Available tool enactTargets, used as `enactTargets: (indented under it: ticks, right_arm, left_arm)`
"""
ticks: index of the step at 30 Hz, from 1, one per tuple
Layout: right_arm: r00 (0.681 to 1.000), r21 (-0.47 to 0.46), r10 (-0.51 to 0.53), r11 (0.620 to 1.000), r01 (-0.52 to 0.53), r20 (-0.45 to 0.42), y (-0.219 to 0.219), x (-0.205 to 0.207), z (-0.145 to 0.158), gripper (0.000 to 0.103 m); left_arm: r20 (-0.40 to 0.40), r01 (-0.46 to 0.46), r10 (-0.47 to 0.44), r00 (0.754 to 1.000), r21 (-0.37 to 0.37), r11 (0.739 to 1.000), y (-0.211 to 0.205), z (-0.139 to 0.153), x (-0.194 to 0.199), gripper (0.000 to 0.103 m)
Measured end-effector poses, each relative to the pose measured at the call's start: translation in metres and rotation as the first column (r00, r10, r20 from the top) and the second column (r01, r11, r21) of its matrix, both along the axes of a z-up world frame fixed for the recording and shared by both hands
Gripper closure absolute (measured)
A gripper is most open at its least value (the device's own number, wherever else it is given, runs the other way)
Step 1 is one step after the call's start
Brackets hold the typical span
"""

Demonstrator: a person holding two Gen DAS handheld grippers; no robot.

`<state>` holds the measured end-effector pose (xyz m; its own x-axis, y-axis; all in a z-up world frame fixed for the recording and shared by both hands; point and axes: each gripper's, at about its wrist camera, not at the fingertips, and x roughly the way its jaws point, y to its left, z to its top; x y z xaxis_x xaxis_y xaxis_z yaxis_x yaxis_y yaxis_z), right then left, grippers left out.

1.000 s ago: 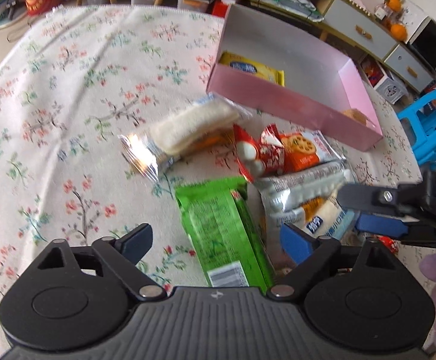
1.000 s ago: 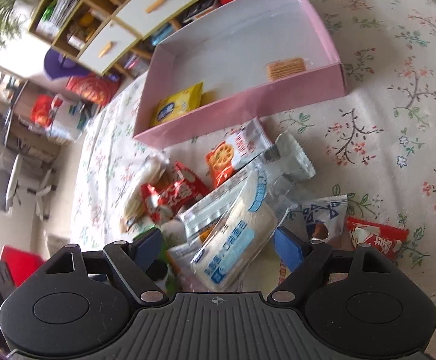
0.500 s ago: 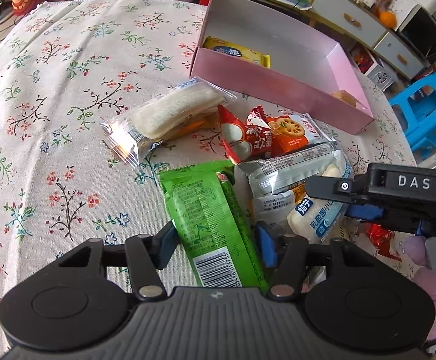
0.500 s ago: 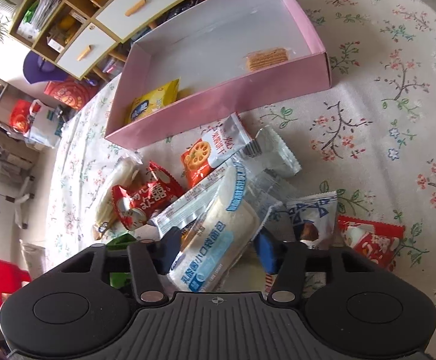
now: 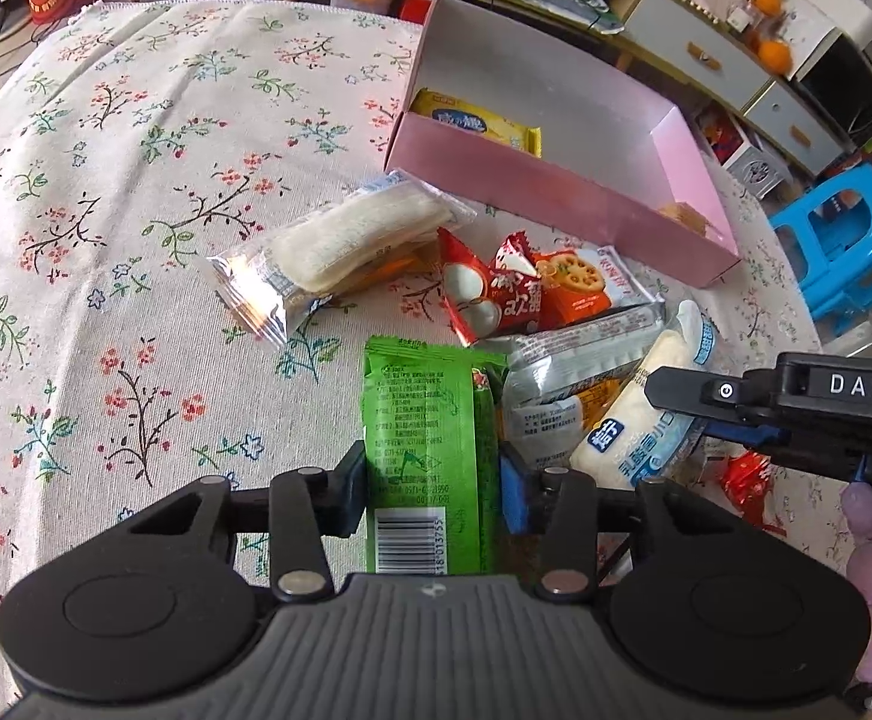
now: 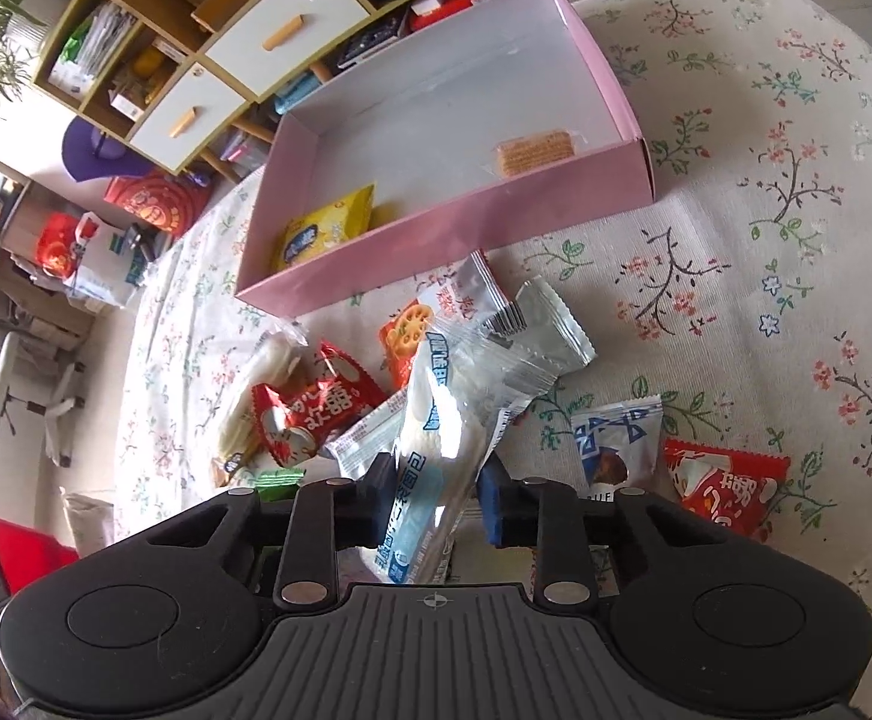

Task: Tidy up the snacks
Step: 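Grasp the green snack bag with the left tool while the right tool grasps a white bread roll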

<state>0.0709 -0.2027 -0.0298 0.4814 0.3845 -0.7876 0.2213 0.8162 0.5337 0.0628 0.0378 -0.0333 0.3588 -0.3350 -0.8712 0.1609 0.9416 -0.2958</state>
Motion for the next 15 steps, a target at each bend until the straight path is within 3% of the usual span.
enactTargets:
  ticks: [15]
  right_arm:
    - [0.999,0.046,-0.009,0.999,0.007,0.034,-0.011,0.001,0.015,0.08]
  left_arm:
    - [0.032,-0.03,0.031,0.999,-0.034,0.999,0.008,0.013,0.002,0.064]
